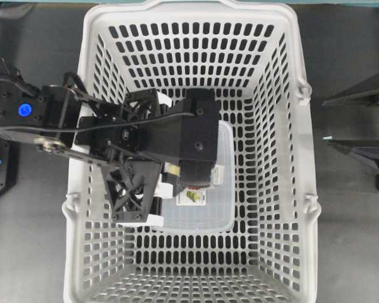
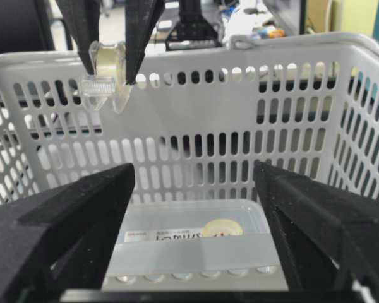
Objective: Pick up the tape dispenser from the shopping basket with the left arm.
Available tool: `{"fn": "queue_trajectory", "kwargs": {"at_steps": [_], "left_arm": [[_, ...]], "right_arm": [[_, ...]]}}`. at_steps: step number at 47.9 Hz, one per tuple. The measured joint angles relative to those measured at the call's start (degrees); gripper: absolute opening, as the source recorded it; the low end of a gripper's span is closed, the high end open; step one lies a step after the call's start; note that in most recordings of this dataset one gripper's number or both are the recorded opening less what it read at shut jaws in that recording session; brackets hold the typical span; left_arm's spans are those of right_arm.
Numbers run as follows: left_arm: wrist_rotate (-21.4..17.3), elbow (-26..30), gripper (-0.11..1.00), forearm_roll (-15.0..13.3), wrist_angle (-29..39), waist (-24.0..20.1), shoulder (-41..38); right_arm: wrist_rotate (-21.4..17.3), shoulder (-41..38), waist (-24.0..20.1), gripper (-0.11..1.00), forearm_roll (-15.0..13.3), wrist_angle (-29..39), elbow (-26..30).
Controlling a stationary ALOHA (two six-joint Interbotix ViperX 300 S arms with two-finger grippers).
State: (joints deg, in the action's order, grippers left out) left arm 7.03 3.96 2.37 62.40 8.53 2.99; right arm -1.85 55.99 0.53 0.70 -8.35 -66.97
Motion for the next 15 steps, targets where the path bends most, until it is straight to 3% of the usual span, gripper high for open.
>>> {"fn": "queue_trajectory", "kwargs": {"at_steps": [15], "left_arm": [[-0.09,0.0,0.29,0.0,0.0,0.0,-0.35]], "right_arm": [[0.0,0.0,0.0,0.74,0.09,0.0,-0.18]]}}
